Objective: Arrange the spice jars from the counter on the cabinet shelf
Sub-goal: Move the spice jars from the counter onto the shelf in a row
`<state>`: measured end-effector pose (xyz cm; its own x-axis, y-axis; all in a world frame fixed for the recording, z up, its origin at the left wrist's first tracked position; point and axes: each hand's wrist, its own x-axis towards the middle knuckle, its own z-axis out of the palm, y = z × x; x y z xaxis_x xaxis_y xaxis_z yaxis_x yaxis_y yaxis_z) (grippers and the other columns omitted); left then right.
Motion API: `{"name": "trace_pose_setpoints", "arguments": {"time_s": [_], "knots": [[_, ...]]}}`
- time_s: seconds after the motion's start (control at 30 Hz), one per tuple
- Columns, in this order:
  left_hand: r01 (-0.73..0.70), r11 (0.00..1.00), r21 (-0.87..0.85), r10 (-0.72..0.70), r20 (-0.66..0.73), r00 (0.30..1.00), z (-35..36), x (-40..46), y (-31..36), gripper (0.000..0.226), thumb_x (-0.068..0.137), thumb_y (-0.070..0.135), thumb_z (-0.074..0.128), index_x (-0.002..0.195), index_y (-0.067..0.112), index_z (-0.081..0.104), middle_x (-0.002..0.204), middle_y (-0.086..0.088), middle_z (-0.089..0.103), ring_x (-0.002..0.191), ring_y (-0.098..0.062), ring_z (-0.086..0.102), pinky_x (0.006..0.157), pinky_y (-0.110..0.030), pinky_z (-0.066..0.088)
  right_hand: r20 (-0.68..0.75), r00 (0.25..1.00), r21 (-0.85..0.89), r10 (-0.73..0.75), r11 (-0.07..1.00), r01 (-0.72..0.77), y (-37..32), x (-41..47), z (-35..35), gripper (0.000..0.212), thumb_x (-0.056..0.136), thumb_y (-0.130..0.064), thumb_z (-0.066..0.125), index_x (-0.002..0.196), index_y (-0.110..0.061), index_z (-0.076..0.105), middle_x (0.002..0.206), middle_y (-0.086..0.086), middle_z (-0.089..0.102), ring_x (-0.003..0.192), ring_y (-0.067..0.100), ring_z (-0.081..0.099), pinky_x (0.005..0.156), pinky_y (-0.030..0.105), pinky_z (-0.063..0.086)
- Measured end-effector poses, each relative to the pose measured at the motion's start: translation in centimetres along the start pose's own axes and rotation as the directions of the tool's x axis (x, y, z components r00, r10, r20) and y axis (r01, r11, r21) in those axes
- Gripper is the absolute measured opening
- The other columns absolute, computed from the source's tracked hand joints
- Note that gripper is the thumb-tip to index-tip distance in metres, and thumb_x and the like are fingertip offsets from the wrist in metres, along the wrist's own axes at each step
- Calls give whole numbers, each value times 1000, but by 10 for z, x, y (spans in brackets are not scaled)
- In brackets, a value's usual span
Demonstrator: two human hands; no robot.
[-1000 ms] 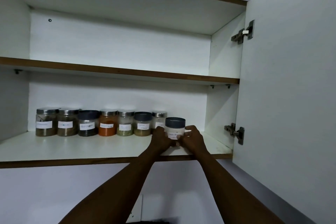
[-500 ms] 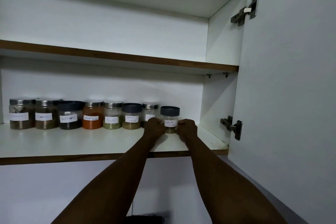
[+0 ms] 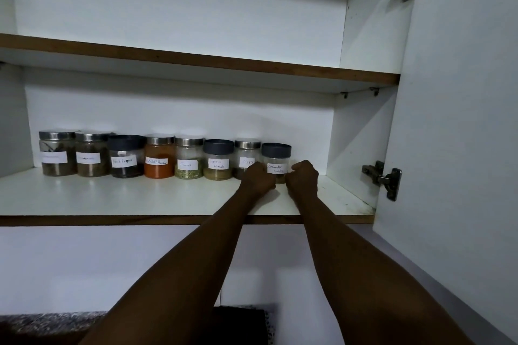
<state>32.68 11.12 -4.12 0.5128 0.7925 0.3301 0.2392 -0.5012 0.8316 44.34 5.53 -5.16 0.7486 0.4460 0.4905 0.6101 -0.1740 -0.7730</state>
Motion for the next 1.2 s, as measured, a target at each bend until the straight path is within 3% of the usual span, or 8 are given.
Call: {"name": "trace_pose_setpoints", "arguments": {"time_s": [0.23, 0.53, 0.7, 0.87, 0.97, 1.07, 1.13, 1.2], "knots": [[-31, 994, 107, 29, 23, 999, 1, -4, 4, 35, 77, 2, 73, 110, -3, 64, 105, -11, 62, 93, -20, 55, 57, -20, 35, 55, 997, 34, -47, 998, 45, -2, 0, 2, 27, 92, -7, 63, 118, 0, 64, 126, 16, 65, 121, 31, 61, 87, 26, 45], [-130, 975, 182, 118, 74, 990, 5, -8, 4, 32, 84, 0, 67, 116, -1, 66, 104, -18, 67, 93, -20, 54, 61, -15, 39, 108, 994, 24, -16, 1000, 13, -6, 1, 2, 31, 92, -13, 65, 122, -3, 65, 130, 14, 66, 123, 32, 61, 96, 34, 49], [-150, 964, 220, 136, 79, 988, 4, -12, 9, 16, 82, -2, 66, 97, -9, 69, 108, -24, 71, 101, -34, 67, 73, -30, 51, 141, 990, 2, -6, 1000, 6, -7, -2, 0, 33, 76, -27, 69, 95, -1, 61, 101, 17, 68, 97, 32, 67, 61, 24, 43], [-225, 917, 330, 196, 118, 973, 0, -30, 15, 21, 94, 9, 59, 95, -9, 70, 103, -24, 72, 94, -31, 67, 73, -24, 44, 258, 957, -327, -133, 920, 216, -13, -18, 3, 30, 100, -17, 54, 123, 2, 56, 126, 22, 63, 118, 37, 61, 98, 41, 52], [-303, 839, 453, 228, 213, 950, -5, -55, 16, 24, 90, 10, 64, 68, 2, 59, 79, -18, 66, 76, -30, 63, 70, -35, 48, 334, 929, -468, -156, 829, 307, -17, -41, -11, 27, 100, -14, 52, 124, -2, 58, 127, 18, 61, 122, 35, 55, 97, 36, 43], [-417, 725, 548, 493, 9, 870, -10, -110, -11, 21, 88, 17, 55, 69, 18, 47, 74, 3, 51, 74, -19, 55, 66, -33, 43, 182, 929, -421, -322, 828, 370, -9, -92, -21, 21, 93, -9, 47, 103, -9, 65, 105, 9, 65, 114, 30, 54, 80, 32, 43], [-530, 714, 457, 654, -165, 738, -9, -152, -52, 17, 86, 12, 53, 97, 17, 64, 104, 3, 64, 103, -15, 60, 92, -31, 47, -110, 852, -144, -512, 856, 496, 3, -146, -12, 31, 89, -7, 44, 107, -12, 69, 116, 2, 68, 122, 22, 54, 95, 31, 47], [-513, 754, 410, 633, -243, 735, -6, -193, -110, 50, 86, 9, 57, 135, 12, 60, 142, 0, 56, 139, -17, 47, 117, -33, 33, -246, 805, 72, -540, 818, 571, 26, -208, 15, 44, 88, 2, 48, 126, -11, 66, 148, -3, 54, 142, 17, 43, 115, 29, 39]]}}
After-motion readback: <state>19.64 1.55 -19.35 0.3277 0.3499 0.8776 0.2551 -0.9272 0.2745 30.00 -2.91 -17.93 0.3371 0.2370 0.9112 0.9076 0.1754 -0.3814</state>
